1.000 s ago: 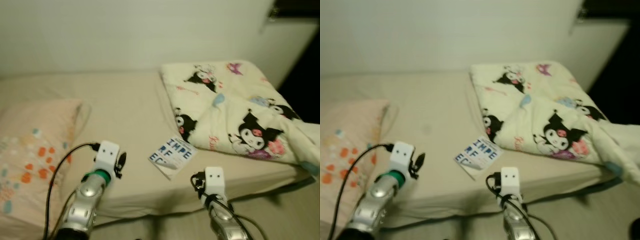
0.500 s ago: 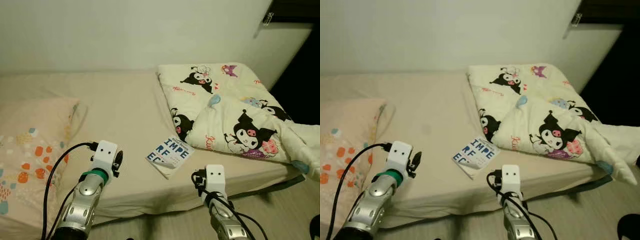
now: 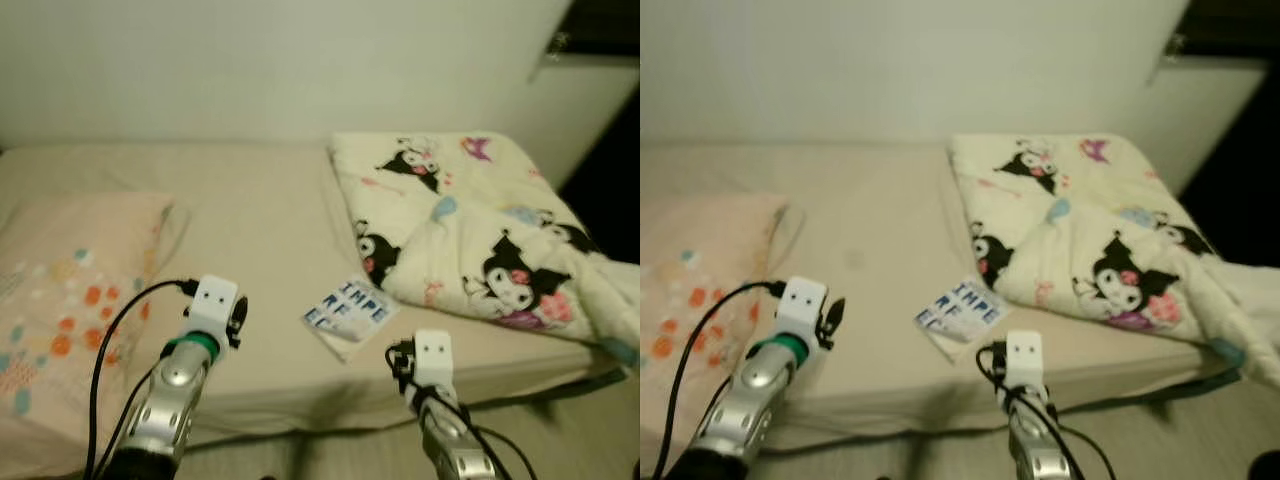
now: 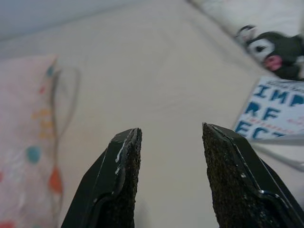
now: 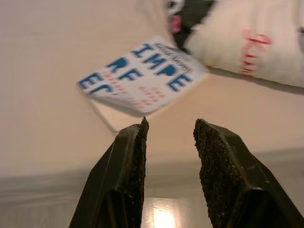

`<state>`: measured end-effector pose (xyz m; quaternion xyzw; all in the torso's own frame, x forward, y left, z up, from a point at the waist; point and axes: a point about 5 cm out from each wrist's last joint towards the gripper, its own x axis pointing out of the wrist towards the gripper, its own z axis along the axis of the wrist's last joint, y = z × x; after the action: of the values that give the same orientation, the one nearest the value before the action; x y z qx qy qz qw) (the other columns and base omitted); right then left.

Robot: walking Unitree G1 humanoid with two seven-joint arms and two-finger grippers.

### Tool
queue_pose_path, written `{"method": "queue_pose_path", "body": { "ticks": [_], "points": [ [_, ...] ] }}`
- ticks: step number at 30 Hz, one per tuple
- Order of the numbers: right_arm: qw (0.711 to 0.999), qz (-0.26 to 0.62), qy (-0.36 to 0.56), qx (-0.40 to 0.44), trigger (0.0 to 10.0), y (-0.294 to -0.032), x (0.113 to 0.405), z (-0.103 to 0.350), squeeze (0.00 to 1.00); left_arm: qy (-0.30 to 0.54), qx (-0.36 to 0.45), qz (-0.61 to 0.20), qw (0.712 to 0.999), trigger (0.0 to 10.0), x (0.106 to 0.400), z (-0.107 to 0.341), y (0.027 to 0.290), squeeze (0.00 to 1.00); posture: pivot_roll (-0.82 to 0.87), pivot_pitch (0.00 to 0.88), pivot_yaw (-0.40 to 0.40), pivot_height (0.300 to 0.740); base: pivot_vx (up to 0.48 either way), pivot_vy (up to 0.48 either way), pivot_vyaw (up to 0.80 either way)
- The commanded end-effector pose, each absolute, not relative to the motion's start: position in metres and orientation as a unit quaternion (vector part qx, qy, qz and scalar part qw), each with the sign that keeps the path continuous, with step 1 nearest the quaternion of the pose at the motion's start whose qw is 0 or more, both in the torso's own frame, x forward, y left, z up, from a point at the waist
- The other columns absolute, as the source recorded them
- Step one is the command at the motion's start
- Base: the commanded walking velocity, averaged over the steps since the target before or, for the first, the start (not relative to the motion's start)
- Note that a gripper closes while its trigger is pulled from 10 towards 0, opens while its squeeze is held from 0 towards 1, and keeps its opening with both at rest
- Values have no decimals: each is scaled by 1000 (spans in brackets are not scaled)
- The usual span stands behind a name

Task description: Clean up the room

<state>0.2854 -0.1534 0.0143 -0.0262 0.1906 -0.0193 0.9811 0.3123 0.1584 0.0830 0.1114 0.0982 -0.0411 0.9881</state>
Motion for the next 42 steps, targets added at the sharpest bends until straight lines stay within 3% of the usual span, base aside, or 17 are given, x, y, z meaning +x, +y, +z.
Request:
{"method": "queue_pose_path", "body": {
  "ticks": [1, 13, 22, 31, 42],
  "points": [
    [979, -21, 200, -29, 10000, -157, 282, 11, 0, 115, 112, -42, 986, 10000, 309, 75, 158, 0, 134, 0, 10, 740, 0, 0, 800],
    [977, -27, 209, -34, 10000, -159, 282, 9, 0, 120, 105, -49, 986, 10000, 304, 71, 156, 0, 136, 0, 3, 740, 0, 0, 800],
    [973, -45, 225, -10, 10000, -166, 282, 6, 0, 117, 104, -52, 986, 10000, 304, 73, 155, 0, 138, 0, -8, 740, 0, 0, 0],
    [972, -48, 230, -7, 10000, -166, 281, 4, 0, 119, 97, -61, 986, 10000, 302, 72, 154, 0, 138, 0, -8, 740, 0, 0, -717],
    [971, -52, 233, -2, 10000, -166, 281, 4, 0, 112, 84, -77, 987, 10000, 307, 77, 150, 0, 134, 0, 9, 740, 0, 0, 0]
  ]
}}
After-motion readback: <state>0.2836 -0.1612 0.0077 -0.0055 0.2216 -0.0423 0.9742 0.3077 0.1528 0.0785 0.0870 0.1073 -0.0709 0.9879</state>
